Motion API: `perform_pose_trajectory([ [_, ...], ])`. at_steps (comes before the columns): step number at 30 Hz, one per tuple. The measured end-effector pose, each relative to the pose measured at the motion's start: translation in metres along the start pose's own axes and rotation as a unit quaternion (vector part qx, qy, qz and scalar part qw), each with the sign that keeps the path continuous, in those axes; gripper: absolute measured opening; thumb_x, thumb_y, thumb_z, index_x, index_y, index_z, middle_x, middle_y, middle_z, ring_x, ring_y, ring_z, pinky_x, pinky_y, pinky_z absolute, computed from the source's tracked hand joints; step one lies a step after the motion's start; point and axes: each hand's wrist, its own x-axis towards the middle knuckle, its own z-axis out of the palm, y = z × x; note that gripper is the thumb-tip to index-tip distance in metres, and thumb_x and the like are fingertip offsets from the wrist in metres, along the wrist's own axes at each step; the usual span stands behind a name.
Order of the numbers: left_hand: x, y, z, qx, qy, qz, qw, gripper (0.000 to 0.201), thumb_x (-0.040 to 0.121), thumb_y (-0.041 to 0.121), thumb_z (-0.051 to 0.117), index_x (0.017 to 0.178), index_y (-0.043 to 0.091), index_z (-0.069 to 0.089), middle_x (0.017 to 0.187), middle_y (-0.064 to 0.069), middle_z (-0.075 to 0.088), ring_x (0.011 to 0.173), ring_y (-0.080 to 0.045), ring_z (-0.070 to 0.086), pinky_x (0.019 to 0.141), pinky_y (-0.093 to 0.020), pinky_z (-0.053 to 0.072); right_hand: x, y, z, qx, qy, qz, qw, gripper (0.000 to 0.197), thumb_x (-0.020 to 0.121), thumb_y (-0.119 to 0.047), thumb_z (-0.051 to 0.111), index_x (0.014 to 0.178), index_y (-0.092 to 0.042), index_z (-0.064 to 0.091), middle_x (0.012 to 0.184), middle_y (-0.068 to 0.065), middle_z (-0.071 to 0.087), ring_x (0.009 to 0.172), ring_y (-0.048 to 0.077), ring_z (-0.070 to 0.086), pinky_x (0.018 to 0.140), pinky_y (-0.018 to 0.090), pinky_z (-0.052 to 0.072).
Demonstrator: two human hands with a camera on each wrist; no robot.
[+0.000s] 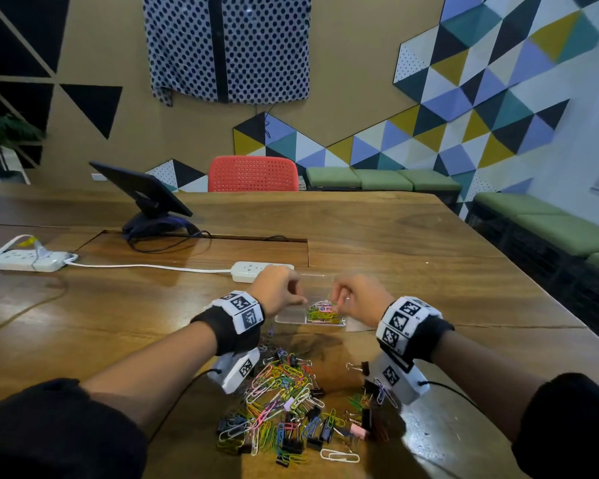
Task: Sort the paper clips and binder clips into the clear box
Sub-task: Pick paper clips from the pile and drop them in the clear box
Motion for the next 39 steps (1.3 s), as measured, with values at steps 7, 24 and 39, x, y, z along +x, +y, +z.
perform_pose_trajectory([
  [7, -0.037, -0.034, -0.014, 0.016, -0.123, -0.046, 0.991, 0.02, 0.094, 0.028, 0.052, 0.084, 0.013, 0.061, 0.065, 0.008, 0.056, 0.057, 0.0, 0.049, 0.057, -0.013, 0.037, 0.024, -0.003, -0.007, -0.047, 0.076, 0.047, 0.995, 0.024, 0.083, -0.014, 0.067, 0.066, -0.025, 0.053, 0.084, -0.002, 0.068, 0.067, 0.002, 0.053, 0.059, 0.01, 0.036],
  [24, -0.055, -0.046, -0.01, 0.074, -0.291, -0.046, 0.953, 0.049, 0.088, 0.025, 0.061, 0.134, 0.032, 0.047, 0.125, -0.003, 0.045, 0.104, -0.014, 0.045, 0.093, -0.029, 0.039, -0.02, -0.04, 0.044, -0.098, -0.171, -0.126, 0.972, 0.025, 0.079, -0.031, 0.072, 0.098, -0.015, 0.068, 0.101, 0.0, 0.068, 0.082, 0.005, 0.054, 0.074, 0.017, 0.038],
  [39, -0.043, -0.051, 0.001, 0.081, -0.261, -0.045, 0.961, 0.034, 0.079, 0.019, 0.072, 0.11, 0.009, 0.062, 0.114, -0.01, 0.063, 0.086, -0.011, 0.048, 0.061, -0.013, 0.035, -0.015, -0.053, 0.072, -0.098, -0.22, -0.092, 0.966, 0.035, 0.075, -0.03, 0.076, 0.106, -0.016, 0.066, 0.101, 0.003, 0.067, 0.077, 0.01, 0.054, 0.078, 0.029, 0.05],
])
